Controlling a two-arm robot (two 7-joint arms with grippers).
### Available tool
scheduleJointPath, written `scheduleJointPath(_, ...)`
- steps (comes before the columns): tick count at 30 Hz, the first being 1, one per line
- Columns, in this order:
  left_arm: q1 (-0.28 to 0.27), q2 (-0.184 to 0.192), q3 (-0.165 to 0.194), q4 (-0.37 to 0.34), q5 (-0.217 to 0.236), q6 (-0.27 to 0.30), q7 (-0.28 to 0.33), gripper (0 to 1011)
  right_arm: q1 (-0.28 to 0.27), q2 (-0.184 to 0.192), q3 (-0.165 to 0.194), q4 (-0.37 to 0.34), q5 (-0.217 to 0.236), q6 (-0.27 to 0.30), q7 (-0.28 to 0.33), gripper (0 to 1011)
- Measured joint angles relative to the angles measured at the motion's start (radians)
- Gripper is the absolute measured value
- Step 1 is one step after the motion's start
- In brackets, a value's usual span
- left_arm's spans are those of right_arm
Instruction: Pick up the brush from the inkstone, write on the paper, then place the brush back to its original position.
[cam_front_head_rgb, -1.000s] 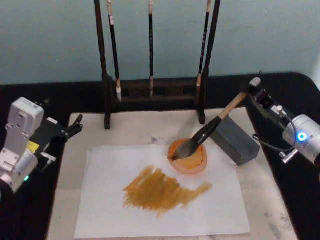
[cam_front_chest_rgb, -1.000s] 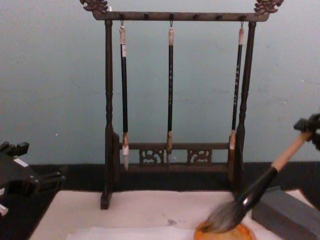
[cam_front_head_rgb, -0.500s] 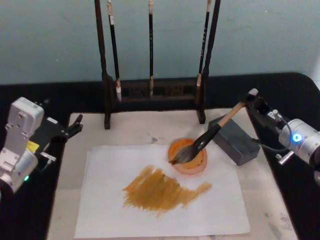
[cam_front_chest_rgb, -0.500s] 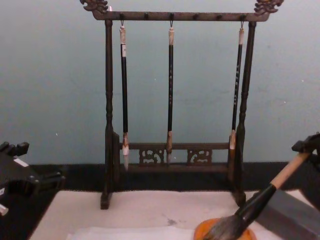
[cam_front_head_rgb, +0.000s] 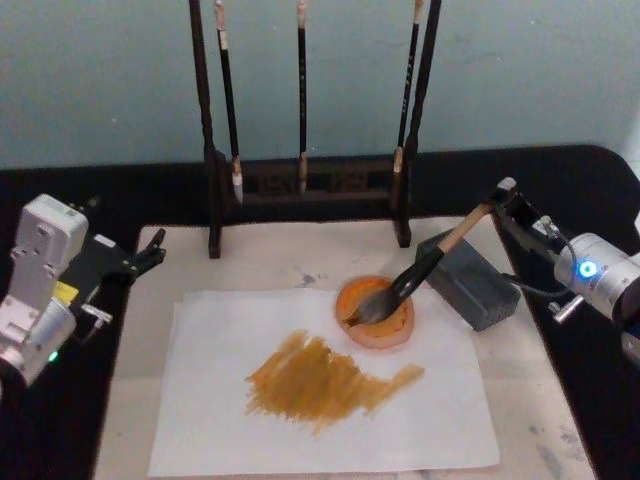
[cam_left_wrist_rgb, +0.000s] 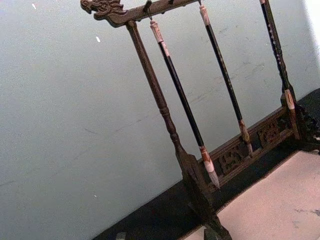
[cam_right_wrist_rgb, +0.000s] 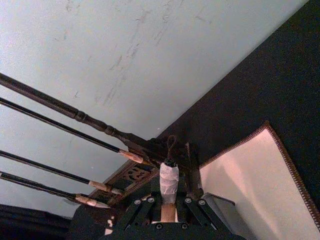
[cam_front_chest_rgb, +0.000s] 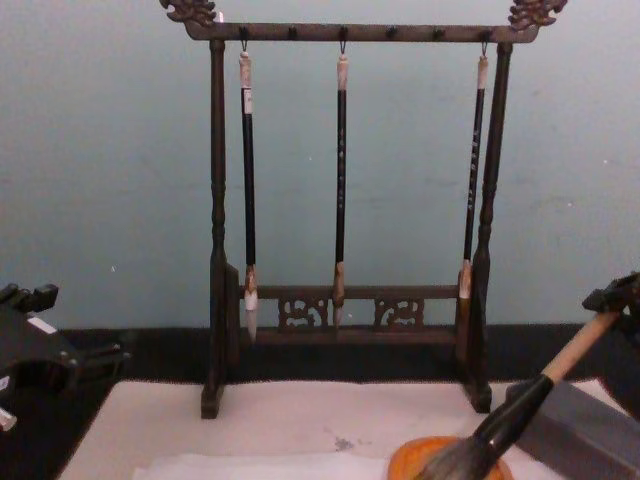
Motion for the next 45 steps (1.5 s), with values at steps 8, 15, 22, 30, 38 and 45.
scheduleJointPath(8, 0.0, 0.0, 0.0, 0.0, 0.0, 0.0, 0.0, 1010, 0.027, 0.007, -0.023, 0.026, 0.004, -0.012, -0.003, 162)
scheduleJointPath(15, 0.0, 0.0, 0.0, 0.0, 0.0, 0.0, 0.0, 1010, 0.052, 0.013, -0.043, 0.053, 0.008, -0.022, -0.003, 162)
scheduleJointPath(22, 0.0, 0.0, 0.0, 0.0, 0.0, 0.0, 0.0, 1010, 0.072, 0.02, -0.065, 0.075, 0.015, -0.028, -0.002, 162)
scheduleJointPath(30, 0.0, 0.0, 0.0, 0.0, 0.0, 0.0, 0.0, 1010, 0.079, 0.028, -0.081, 0.08, 0.031, -0.039, -0.011, 162)
scheduleJointPath(38, 0.0, 0.0, 0.0, 0.0, 0.0, 0.0, 0.0, 1010, 0.08, 0.034, -0.092, 0.084, 0.05, -0.052, -0.023, 162)
scheduleJointPath(45, 0.0, 0.0, 0.0, 0.0, 0.0, 0.0, 0.0, 1010, 0.074, 0.037, -0.094, 0.09, 0.074, -0.066, -0.032, 162)
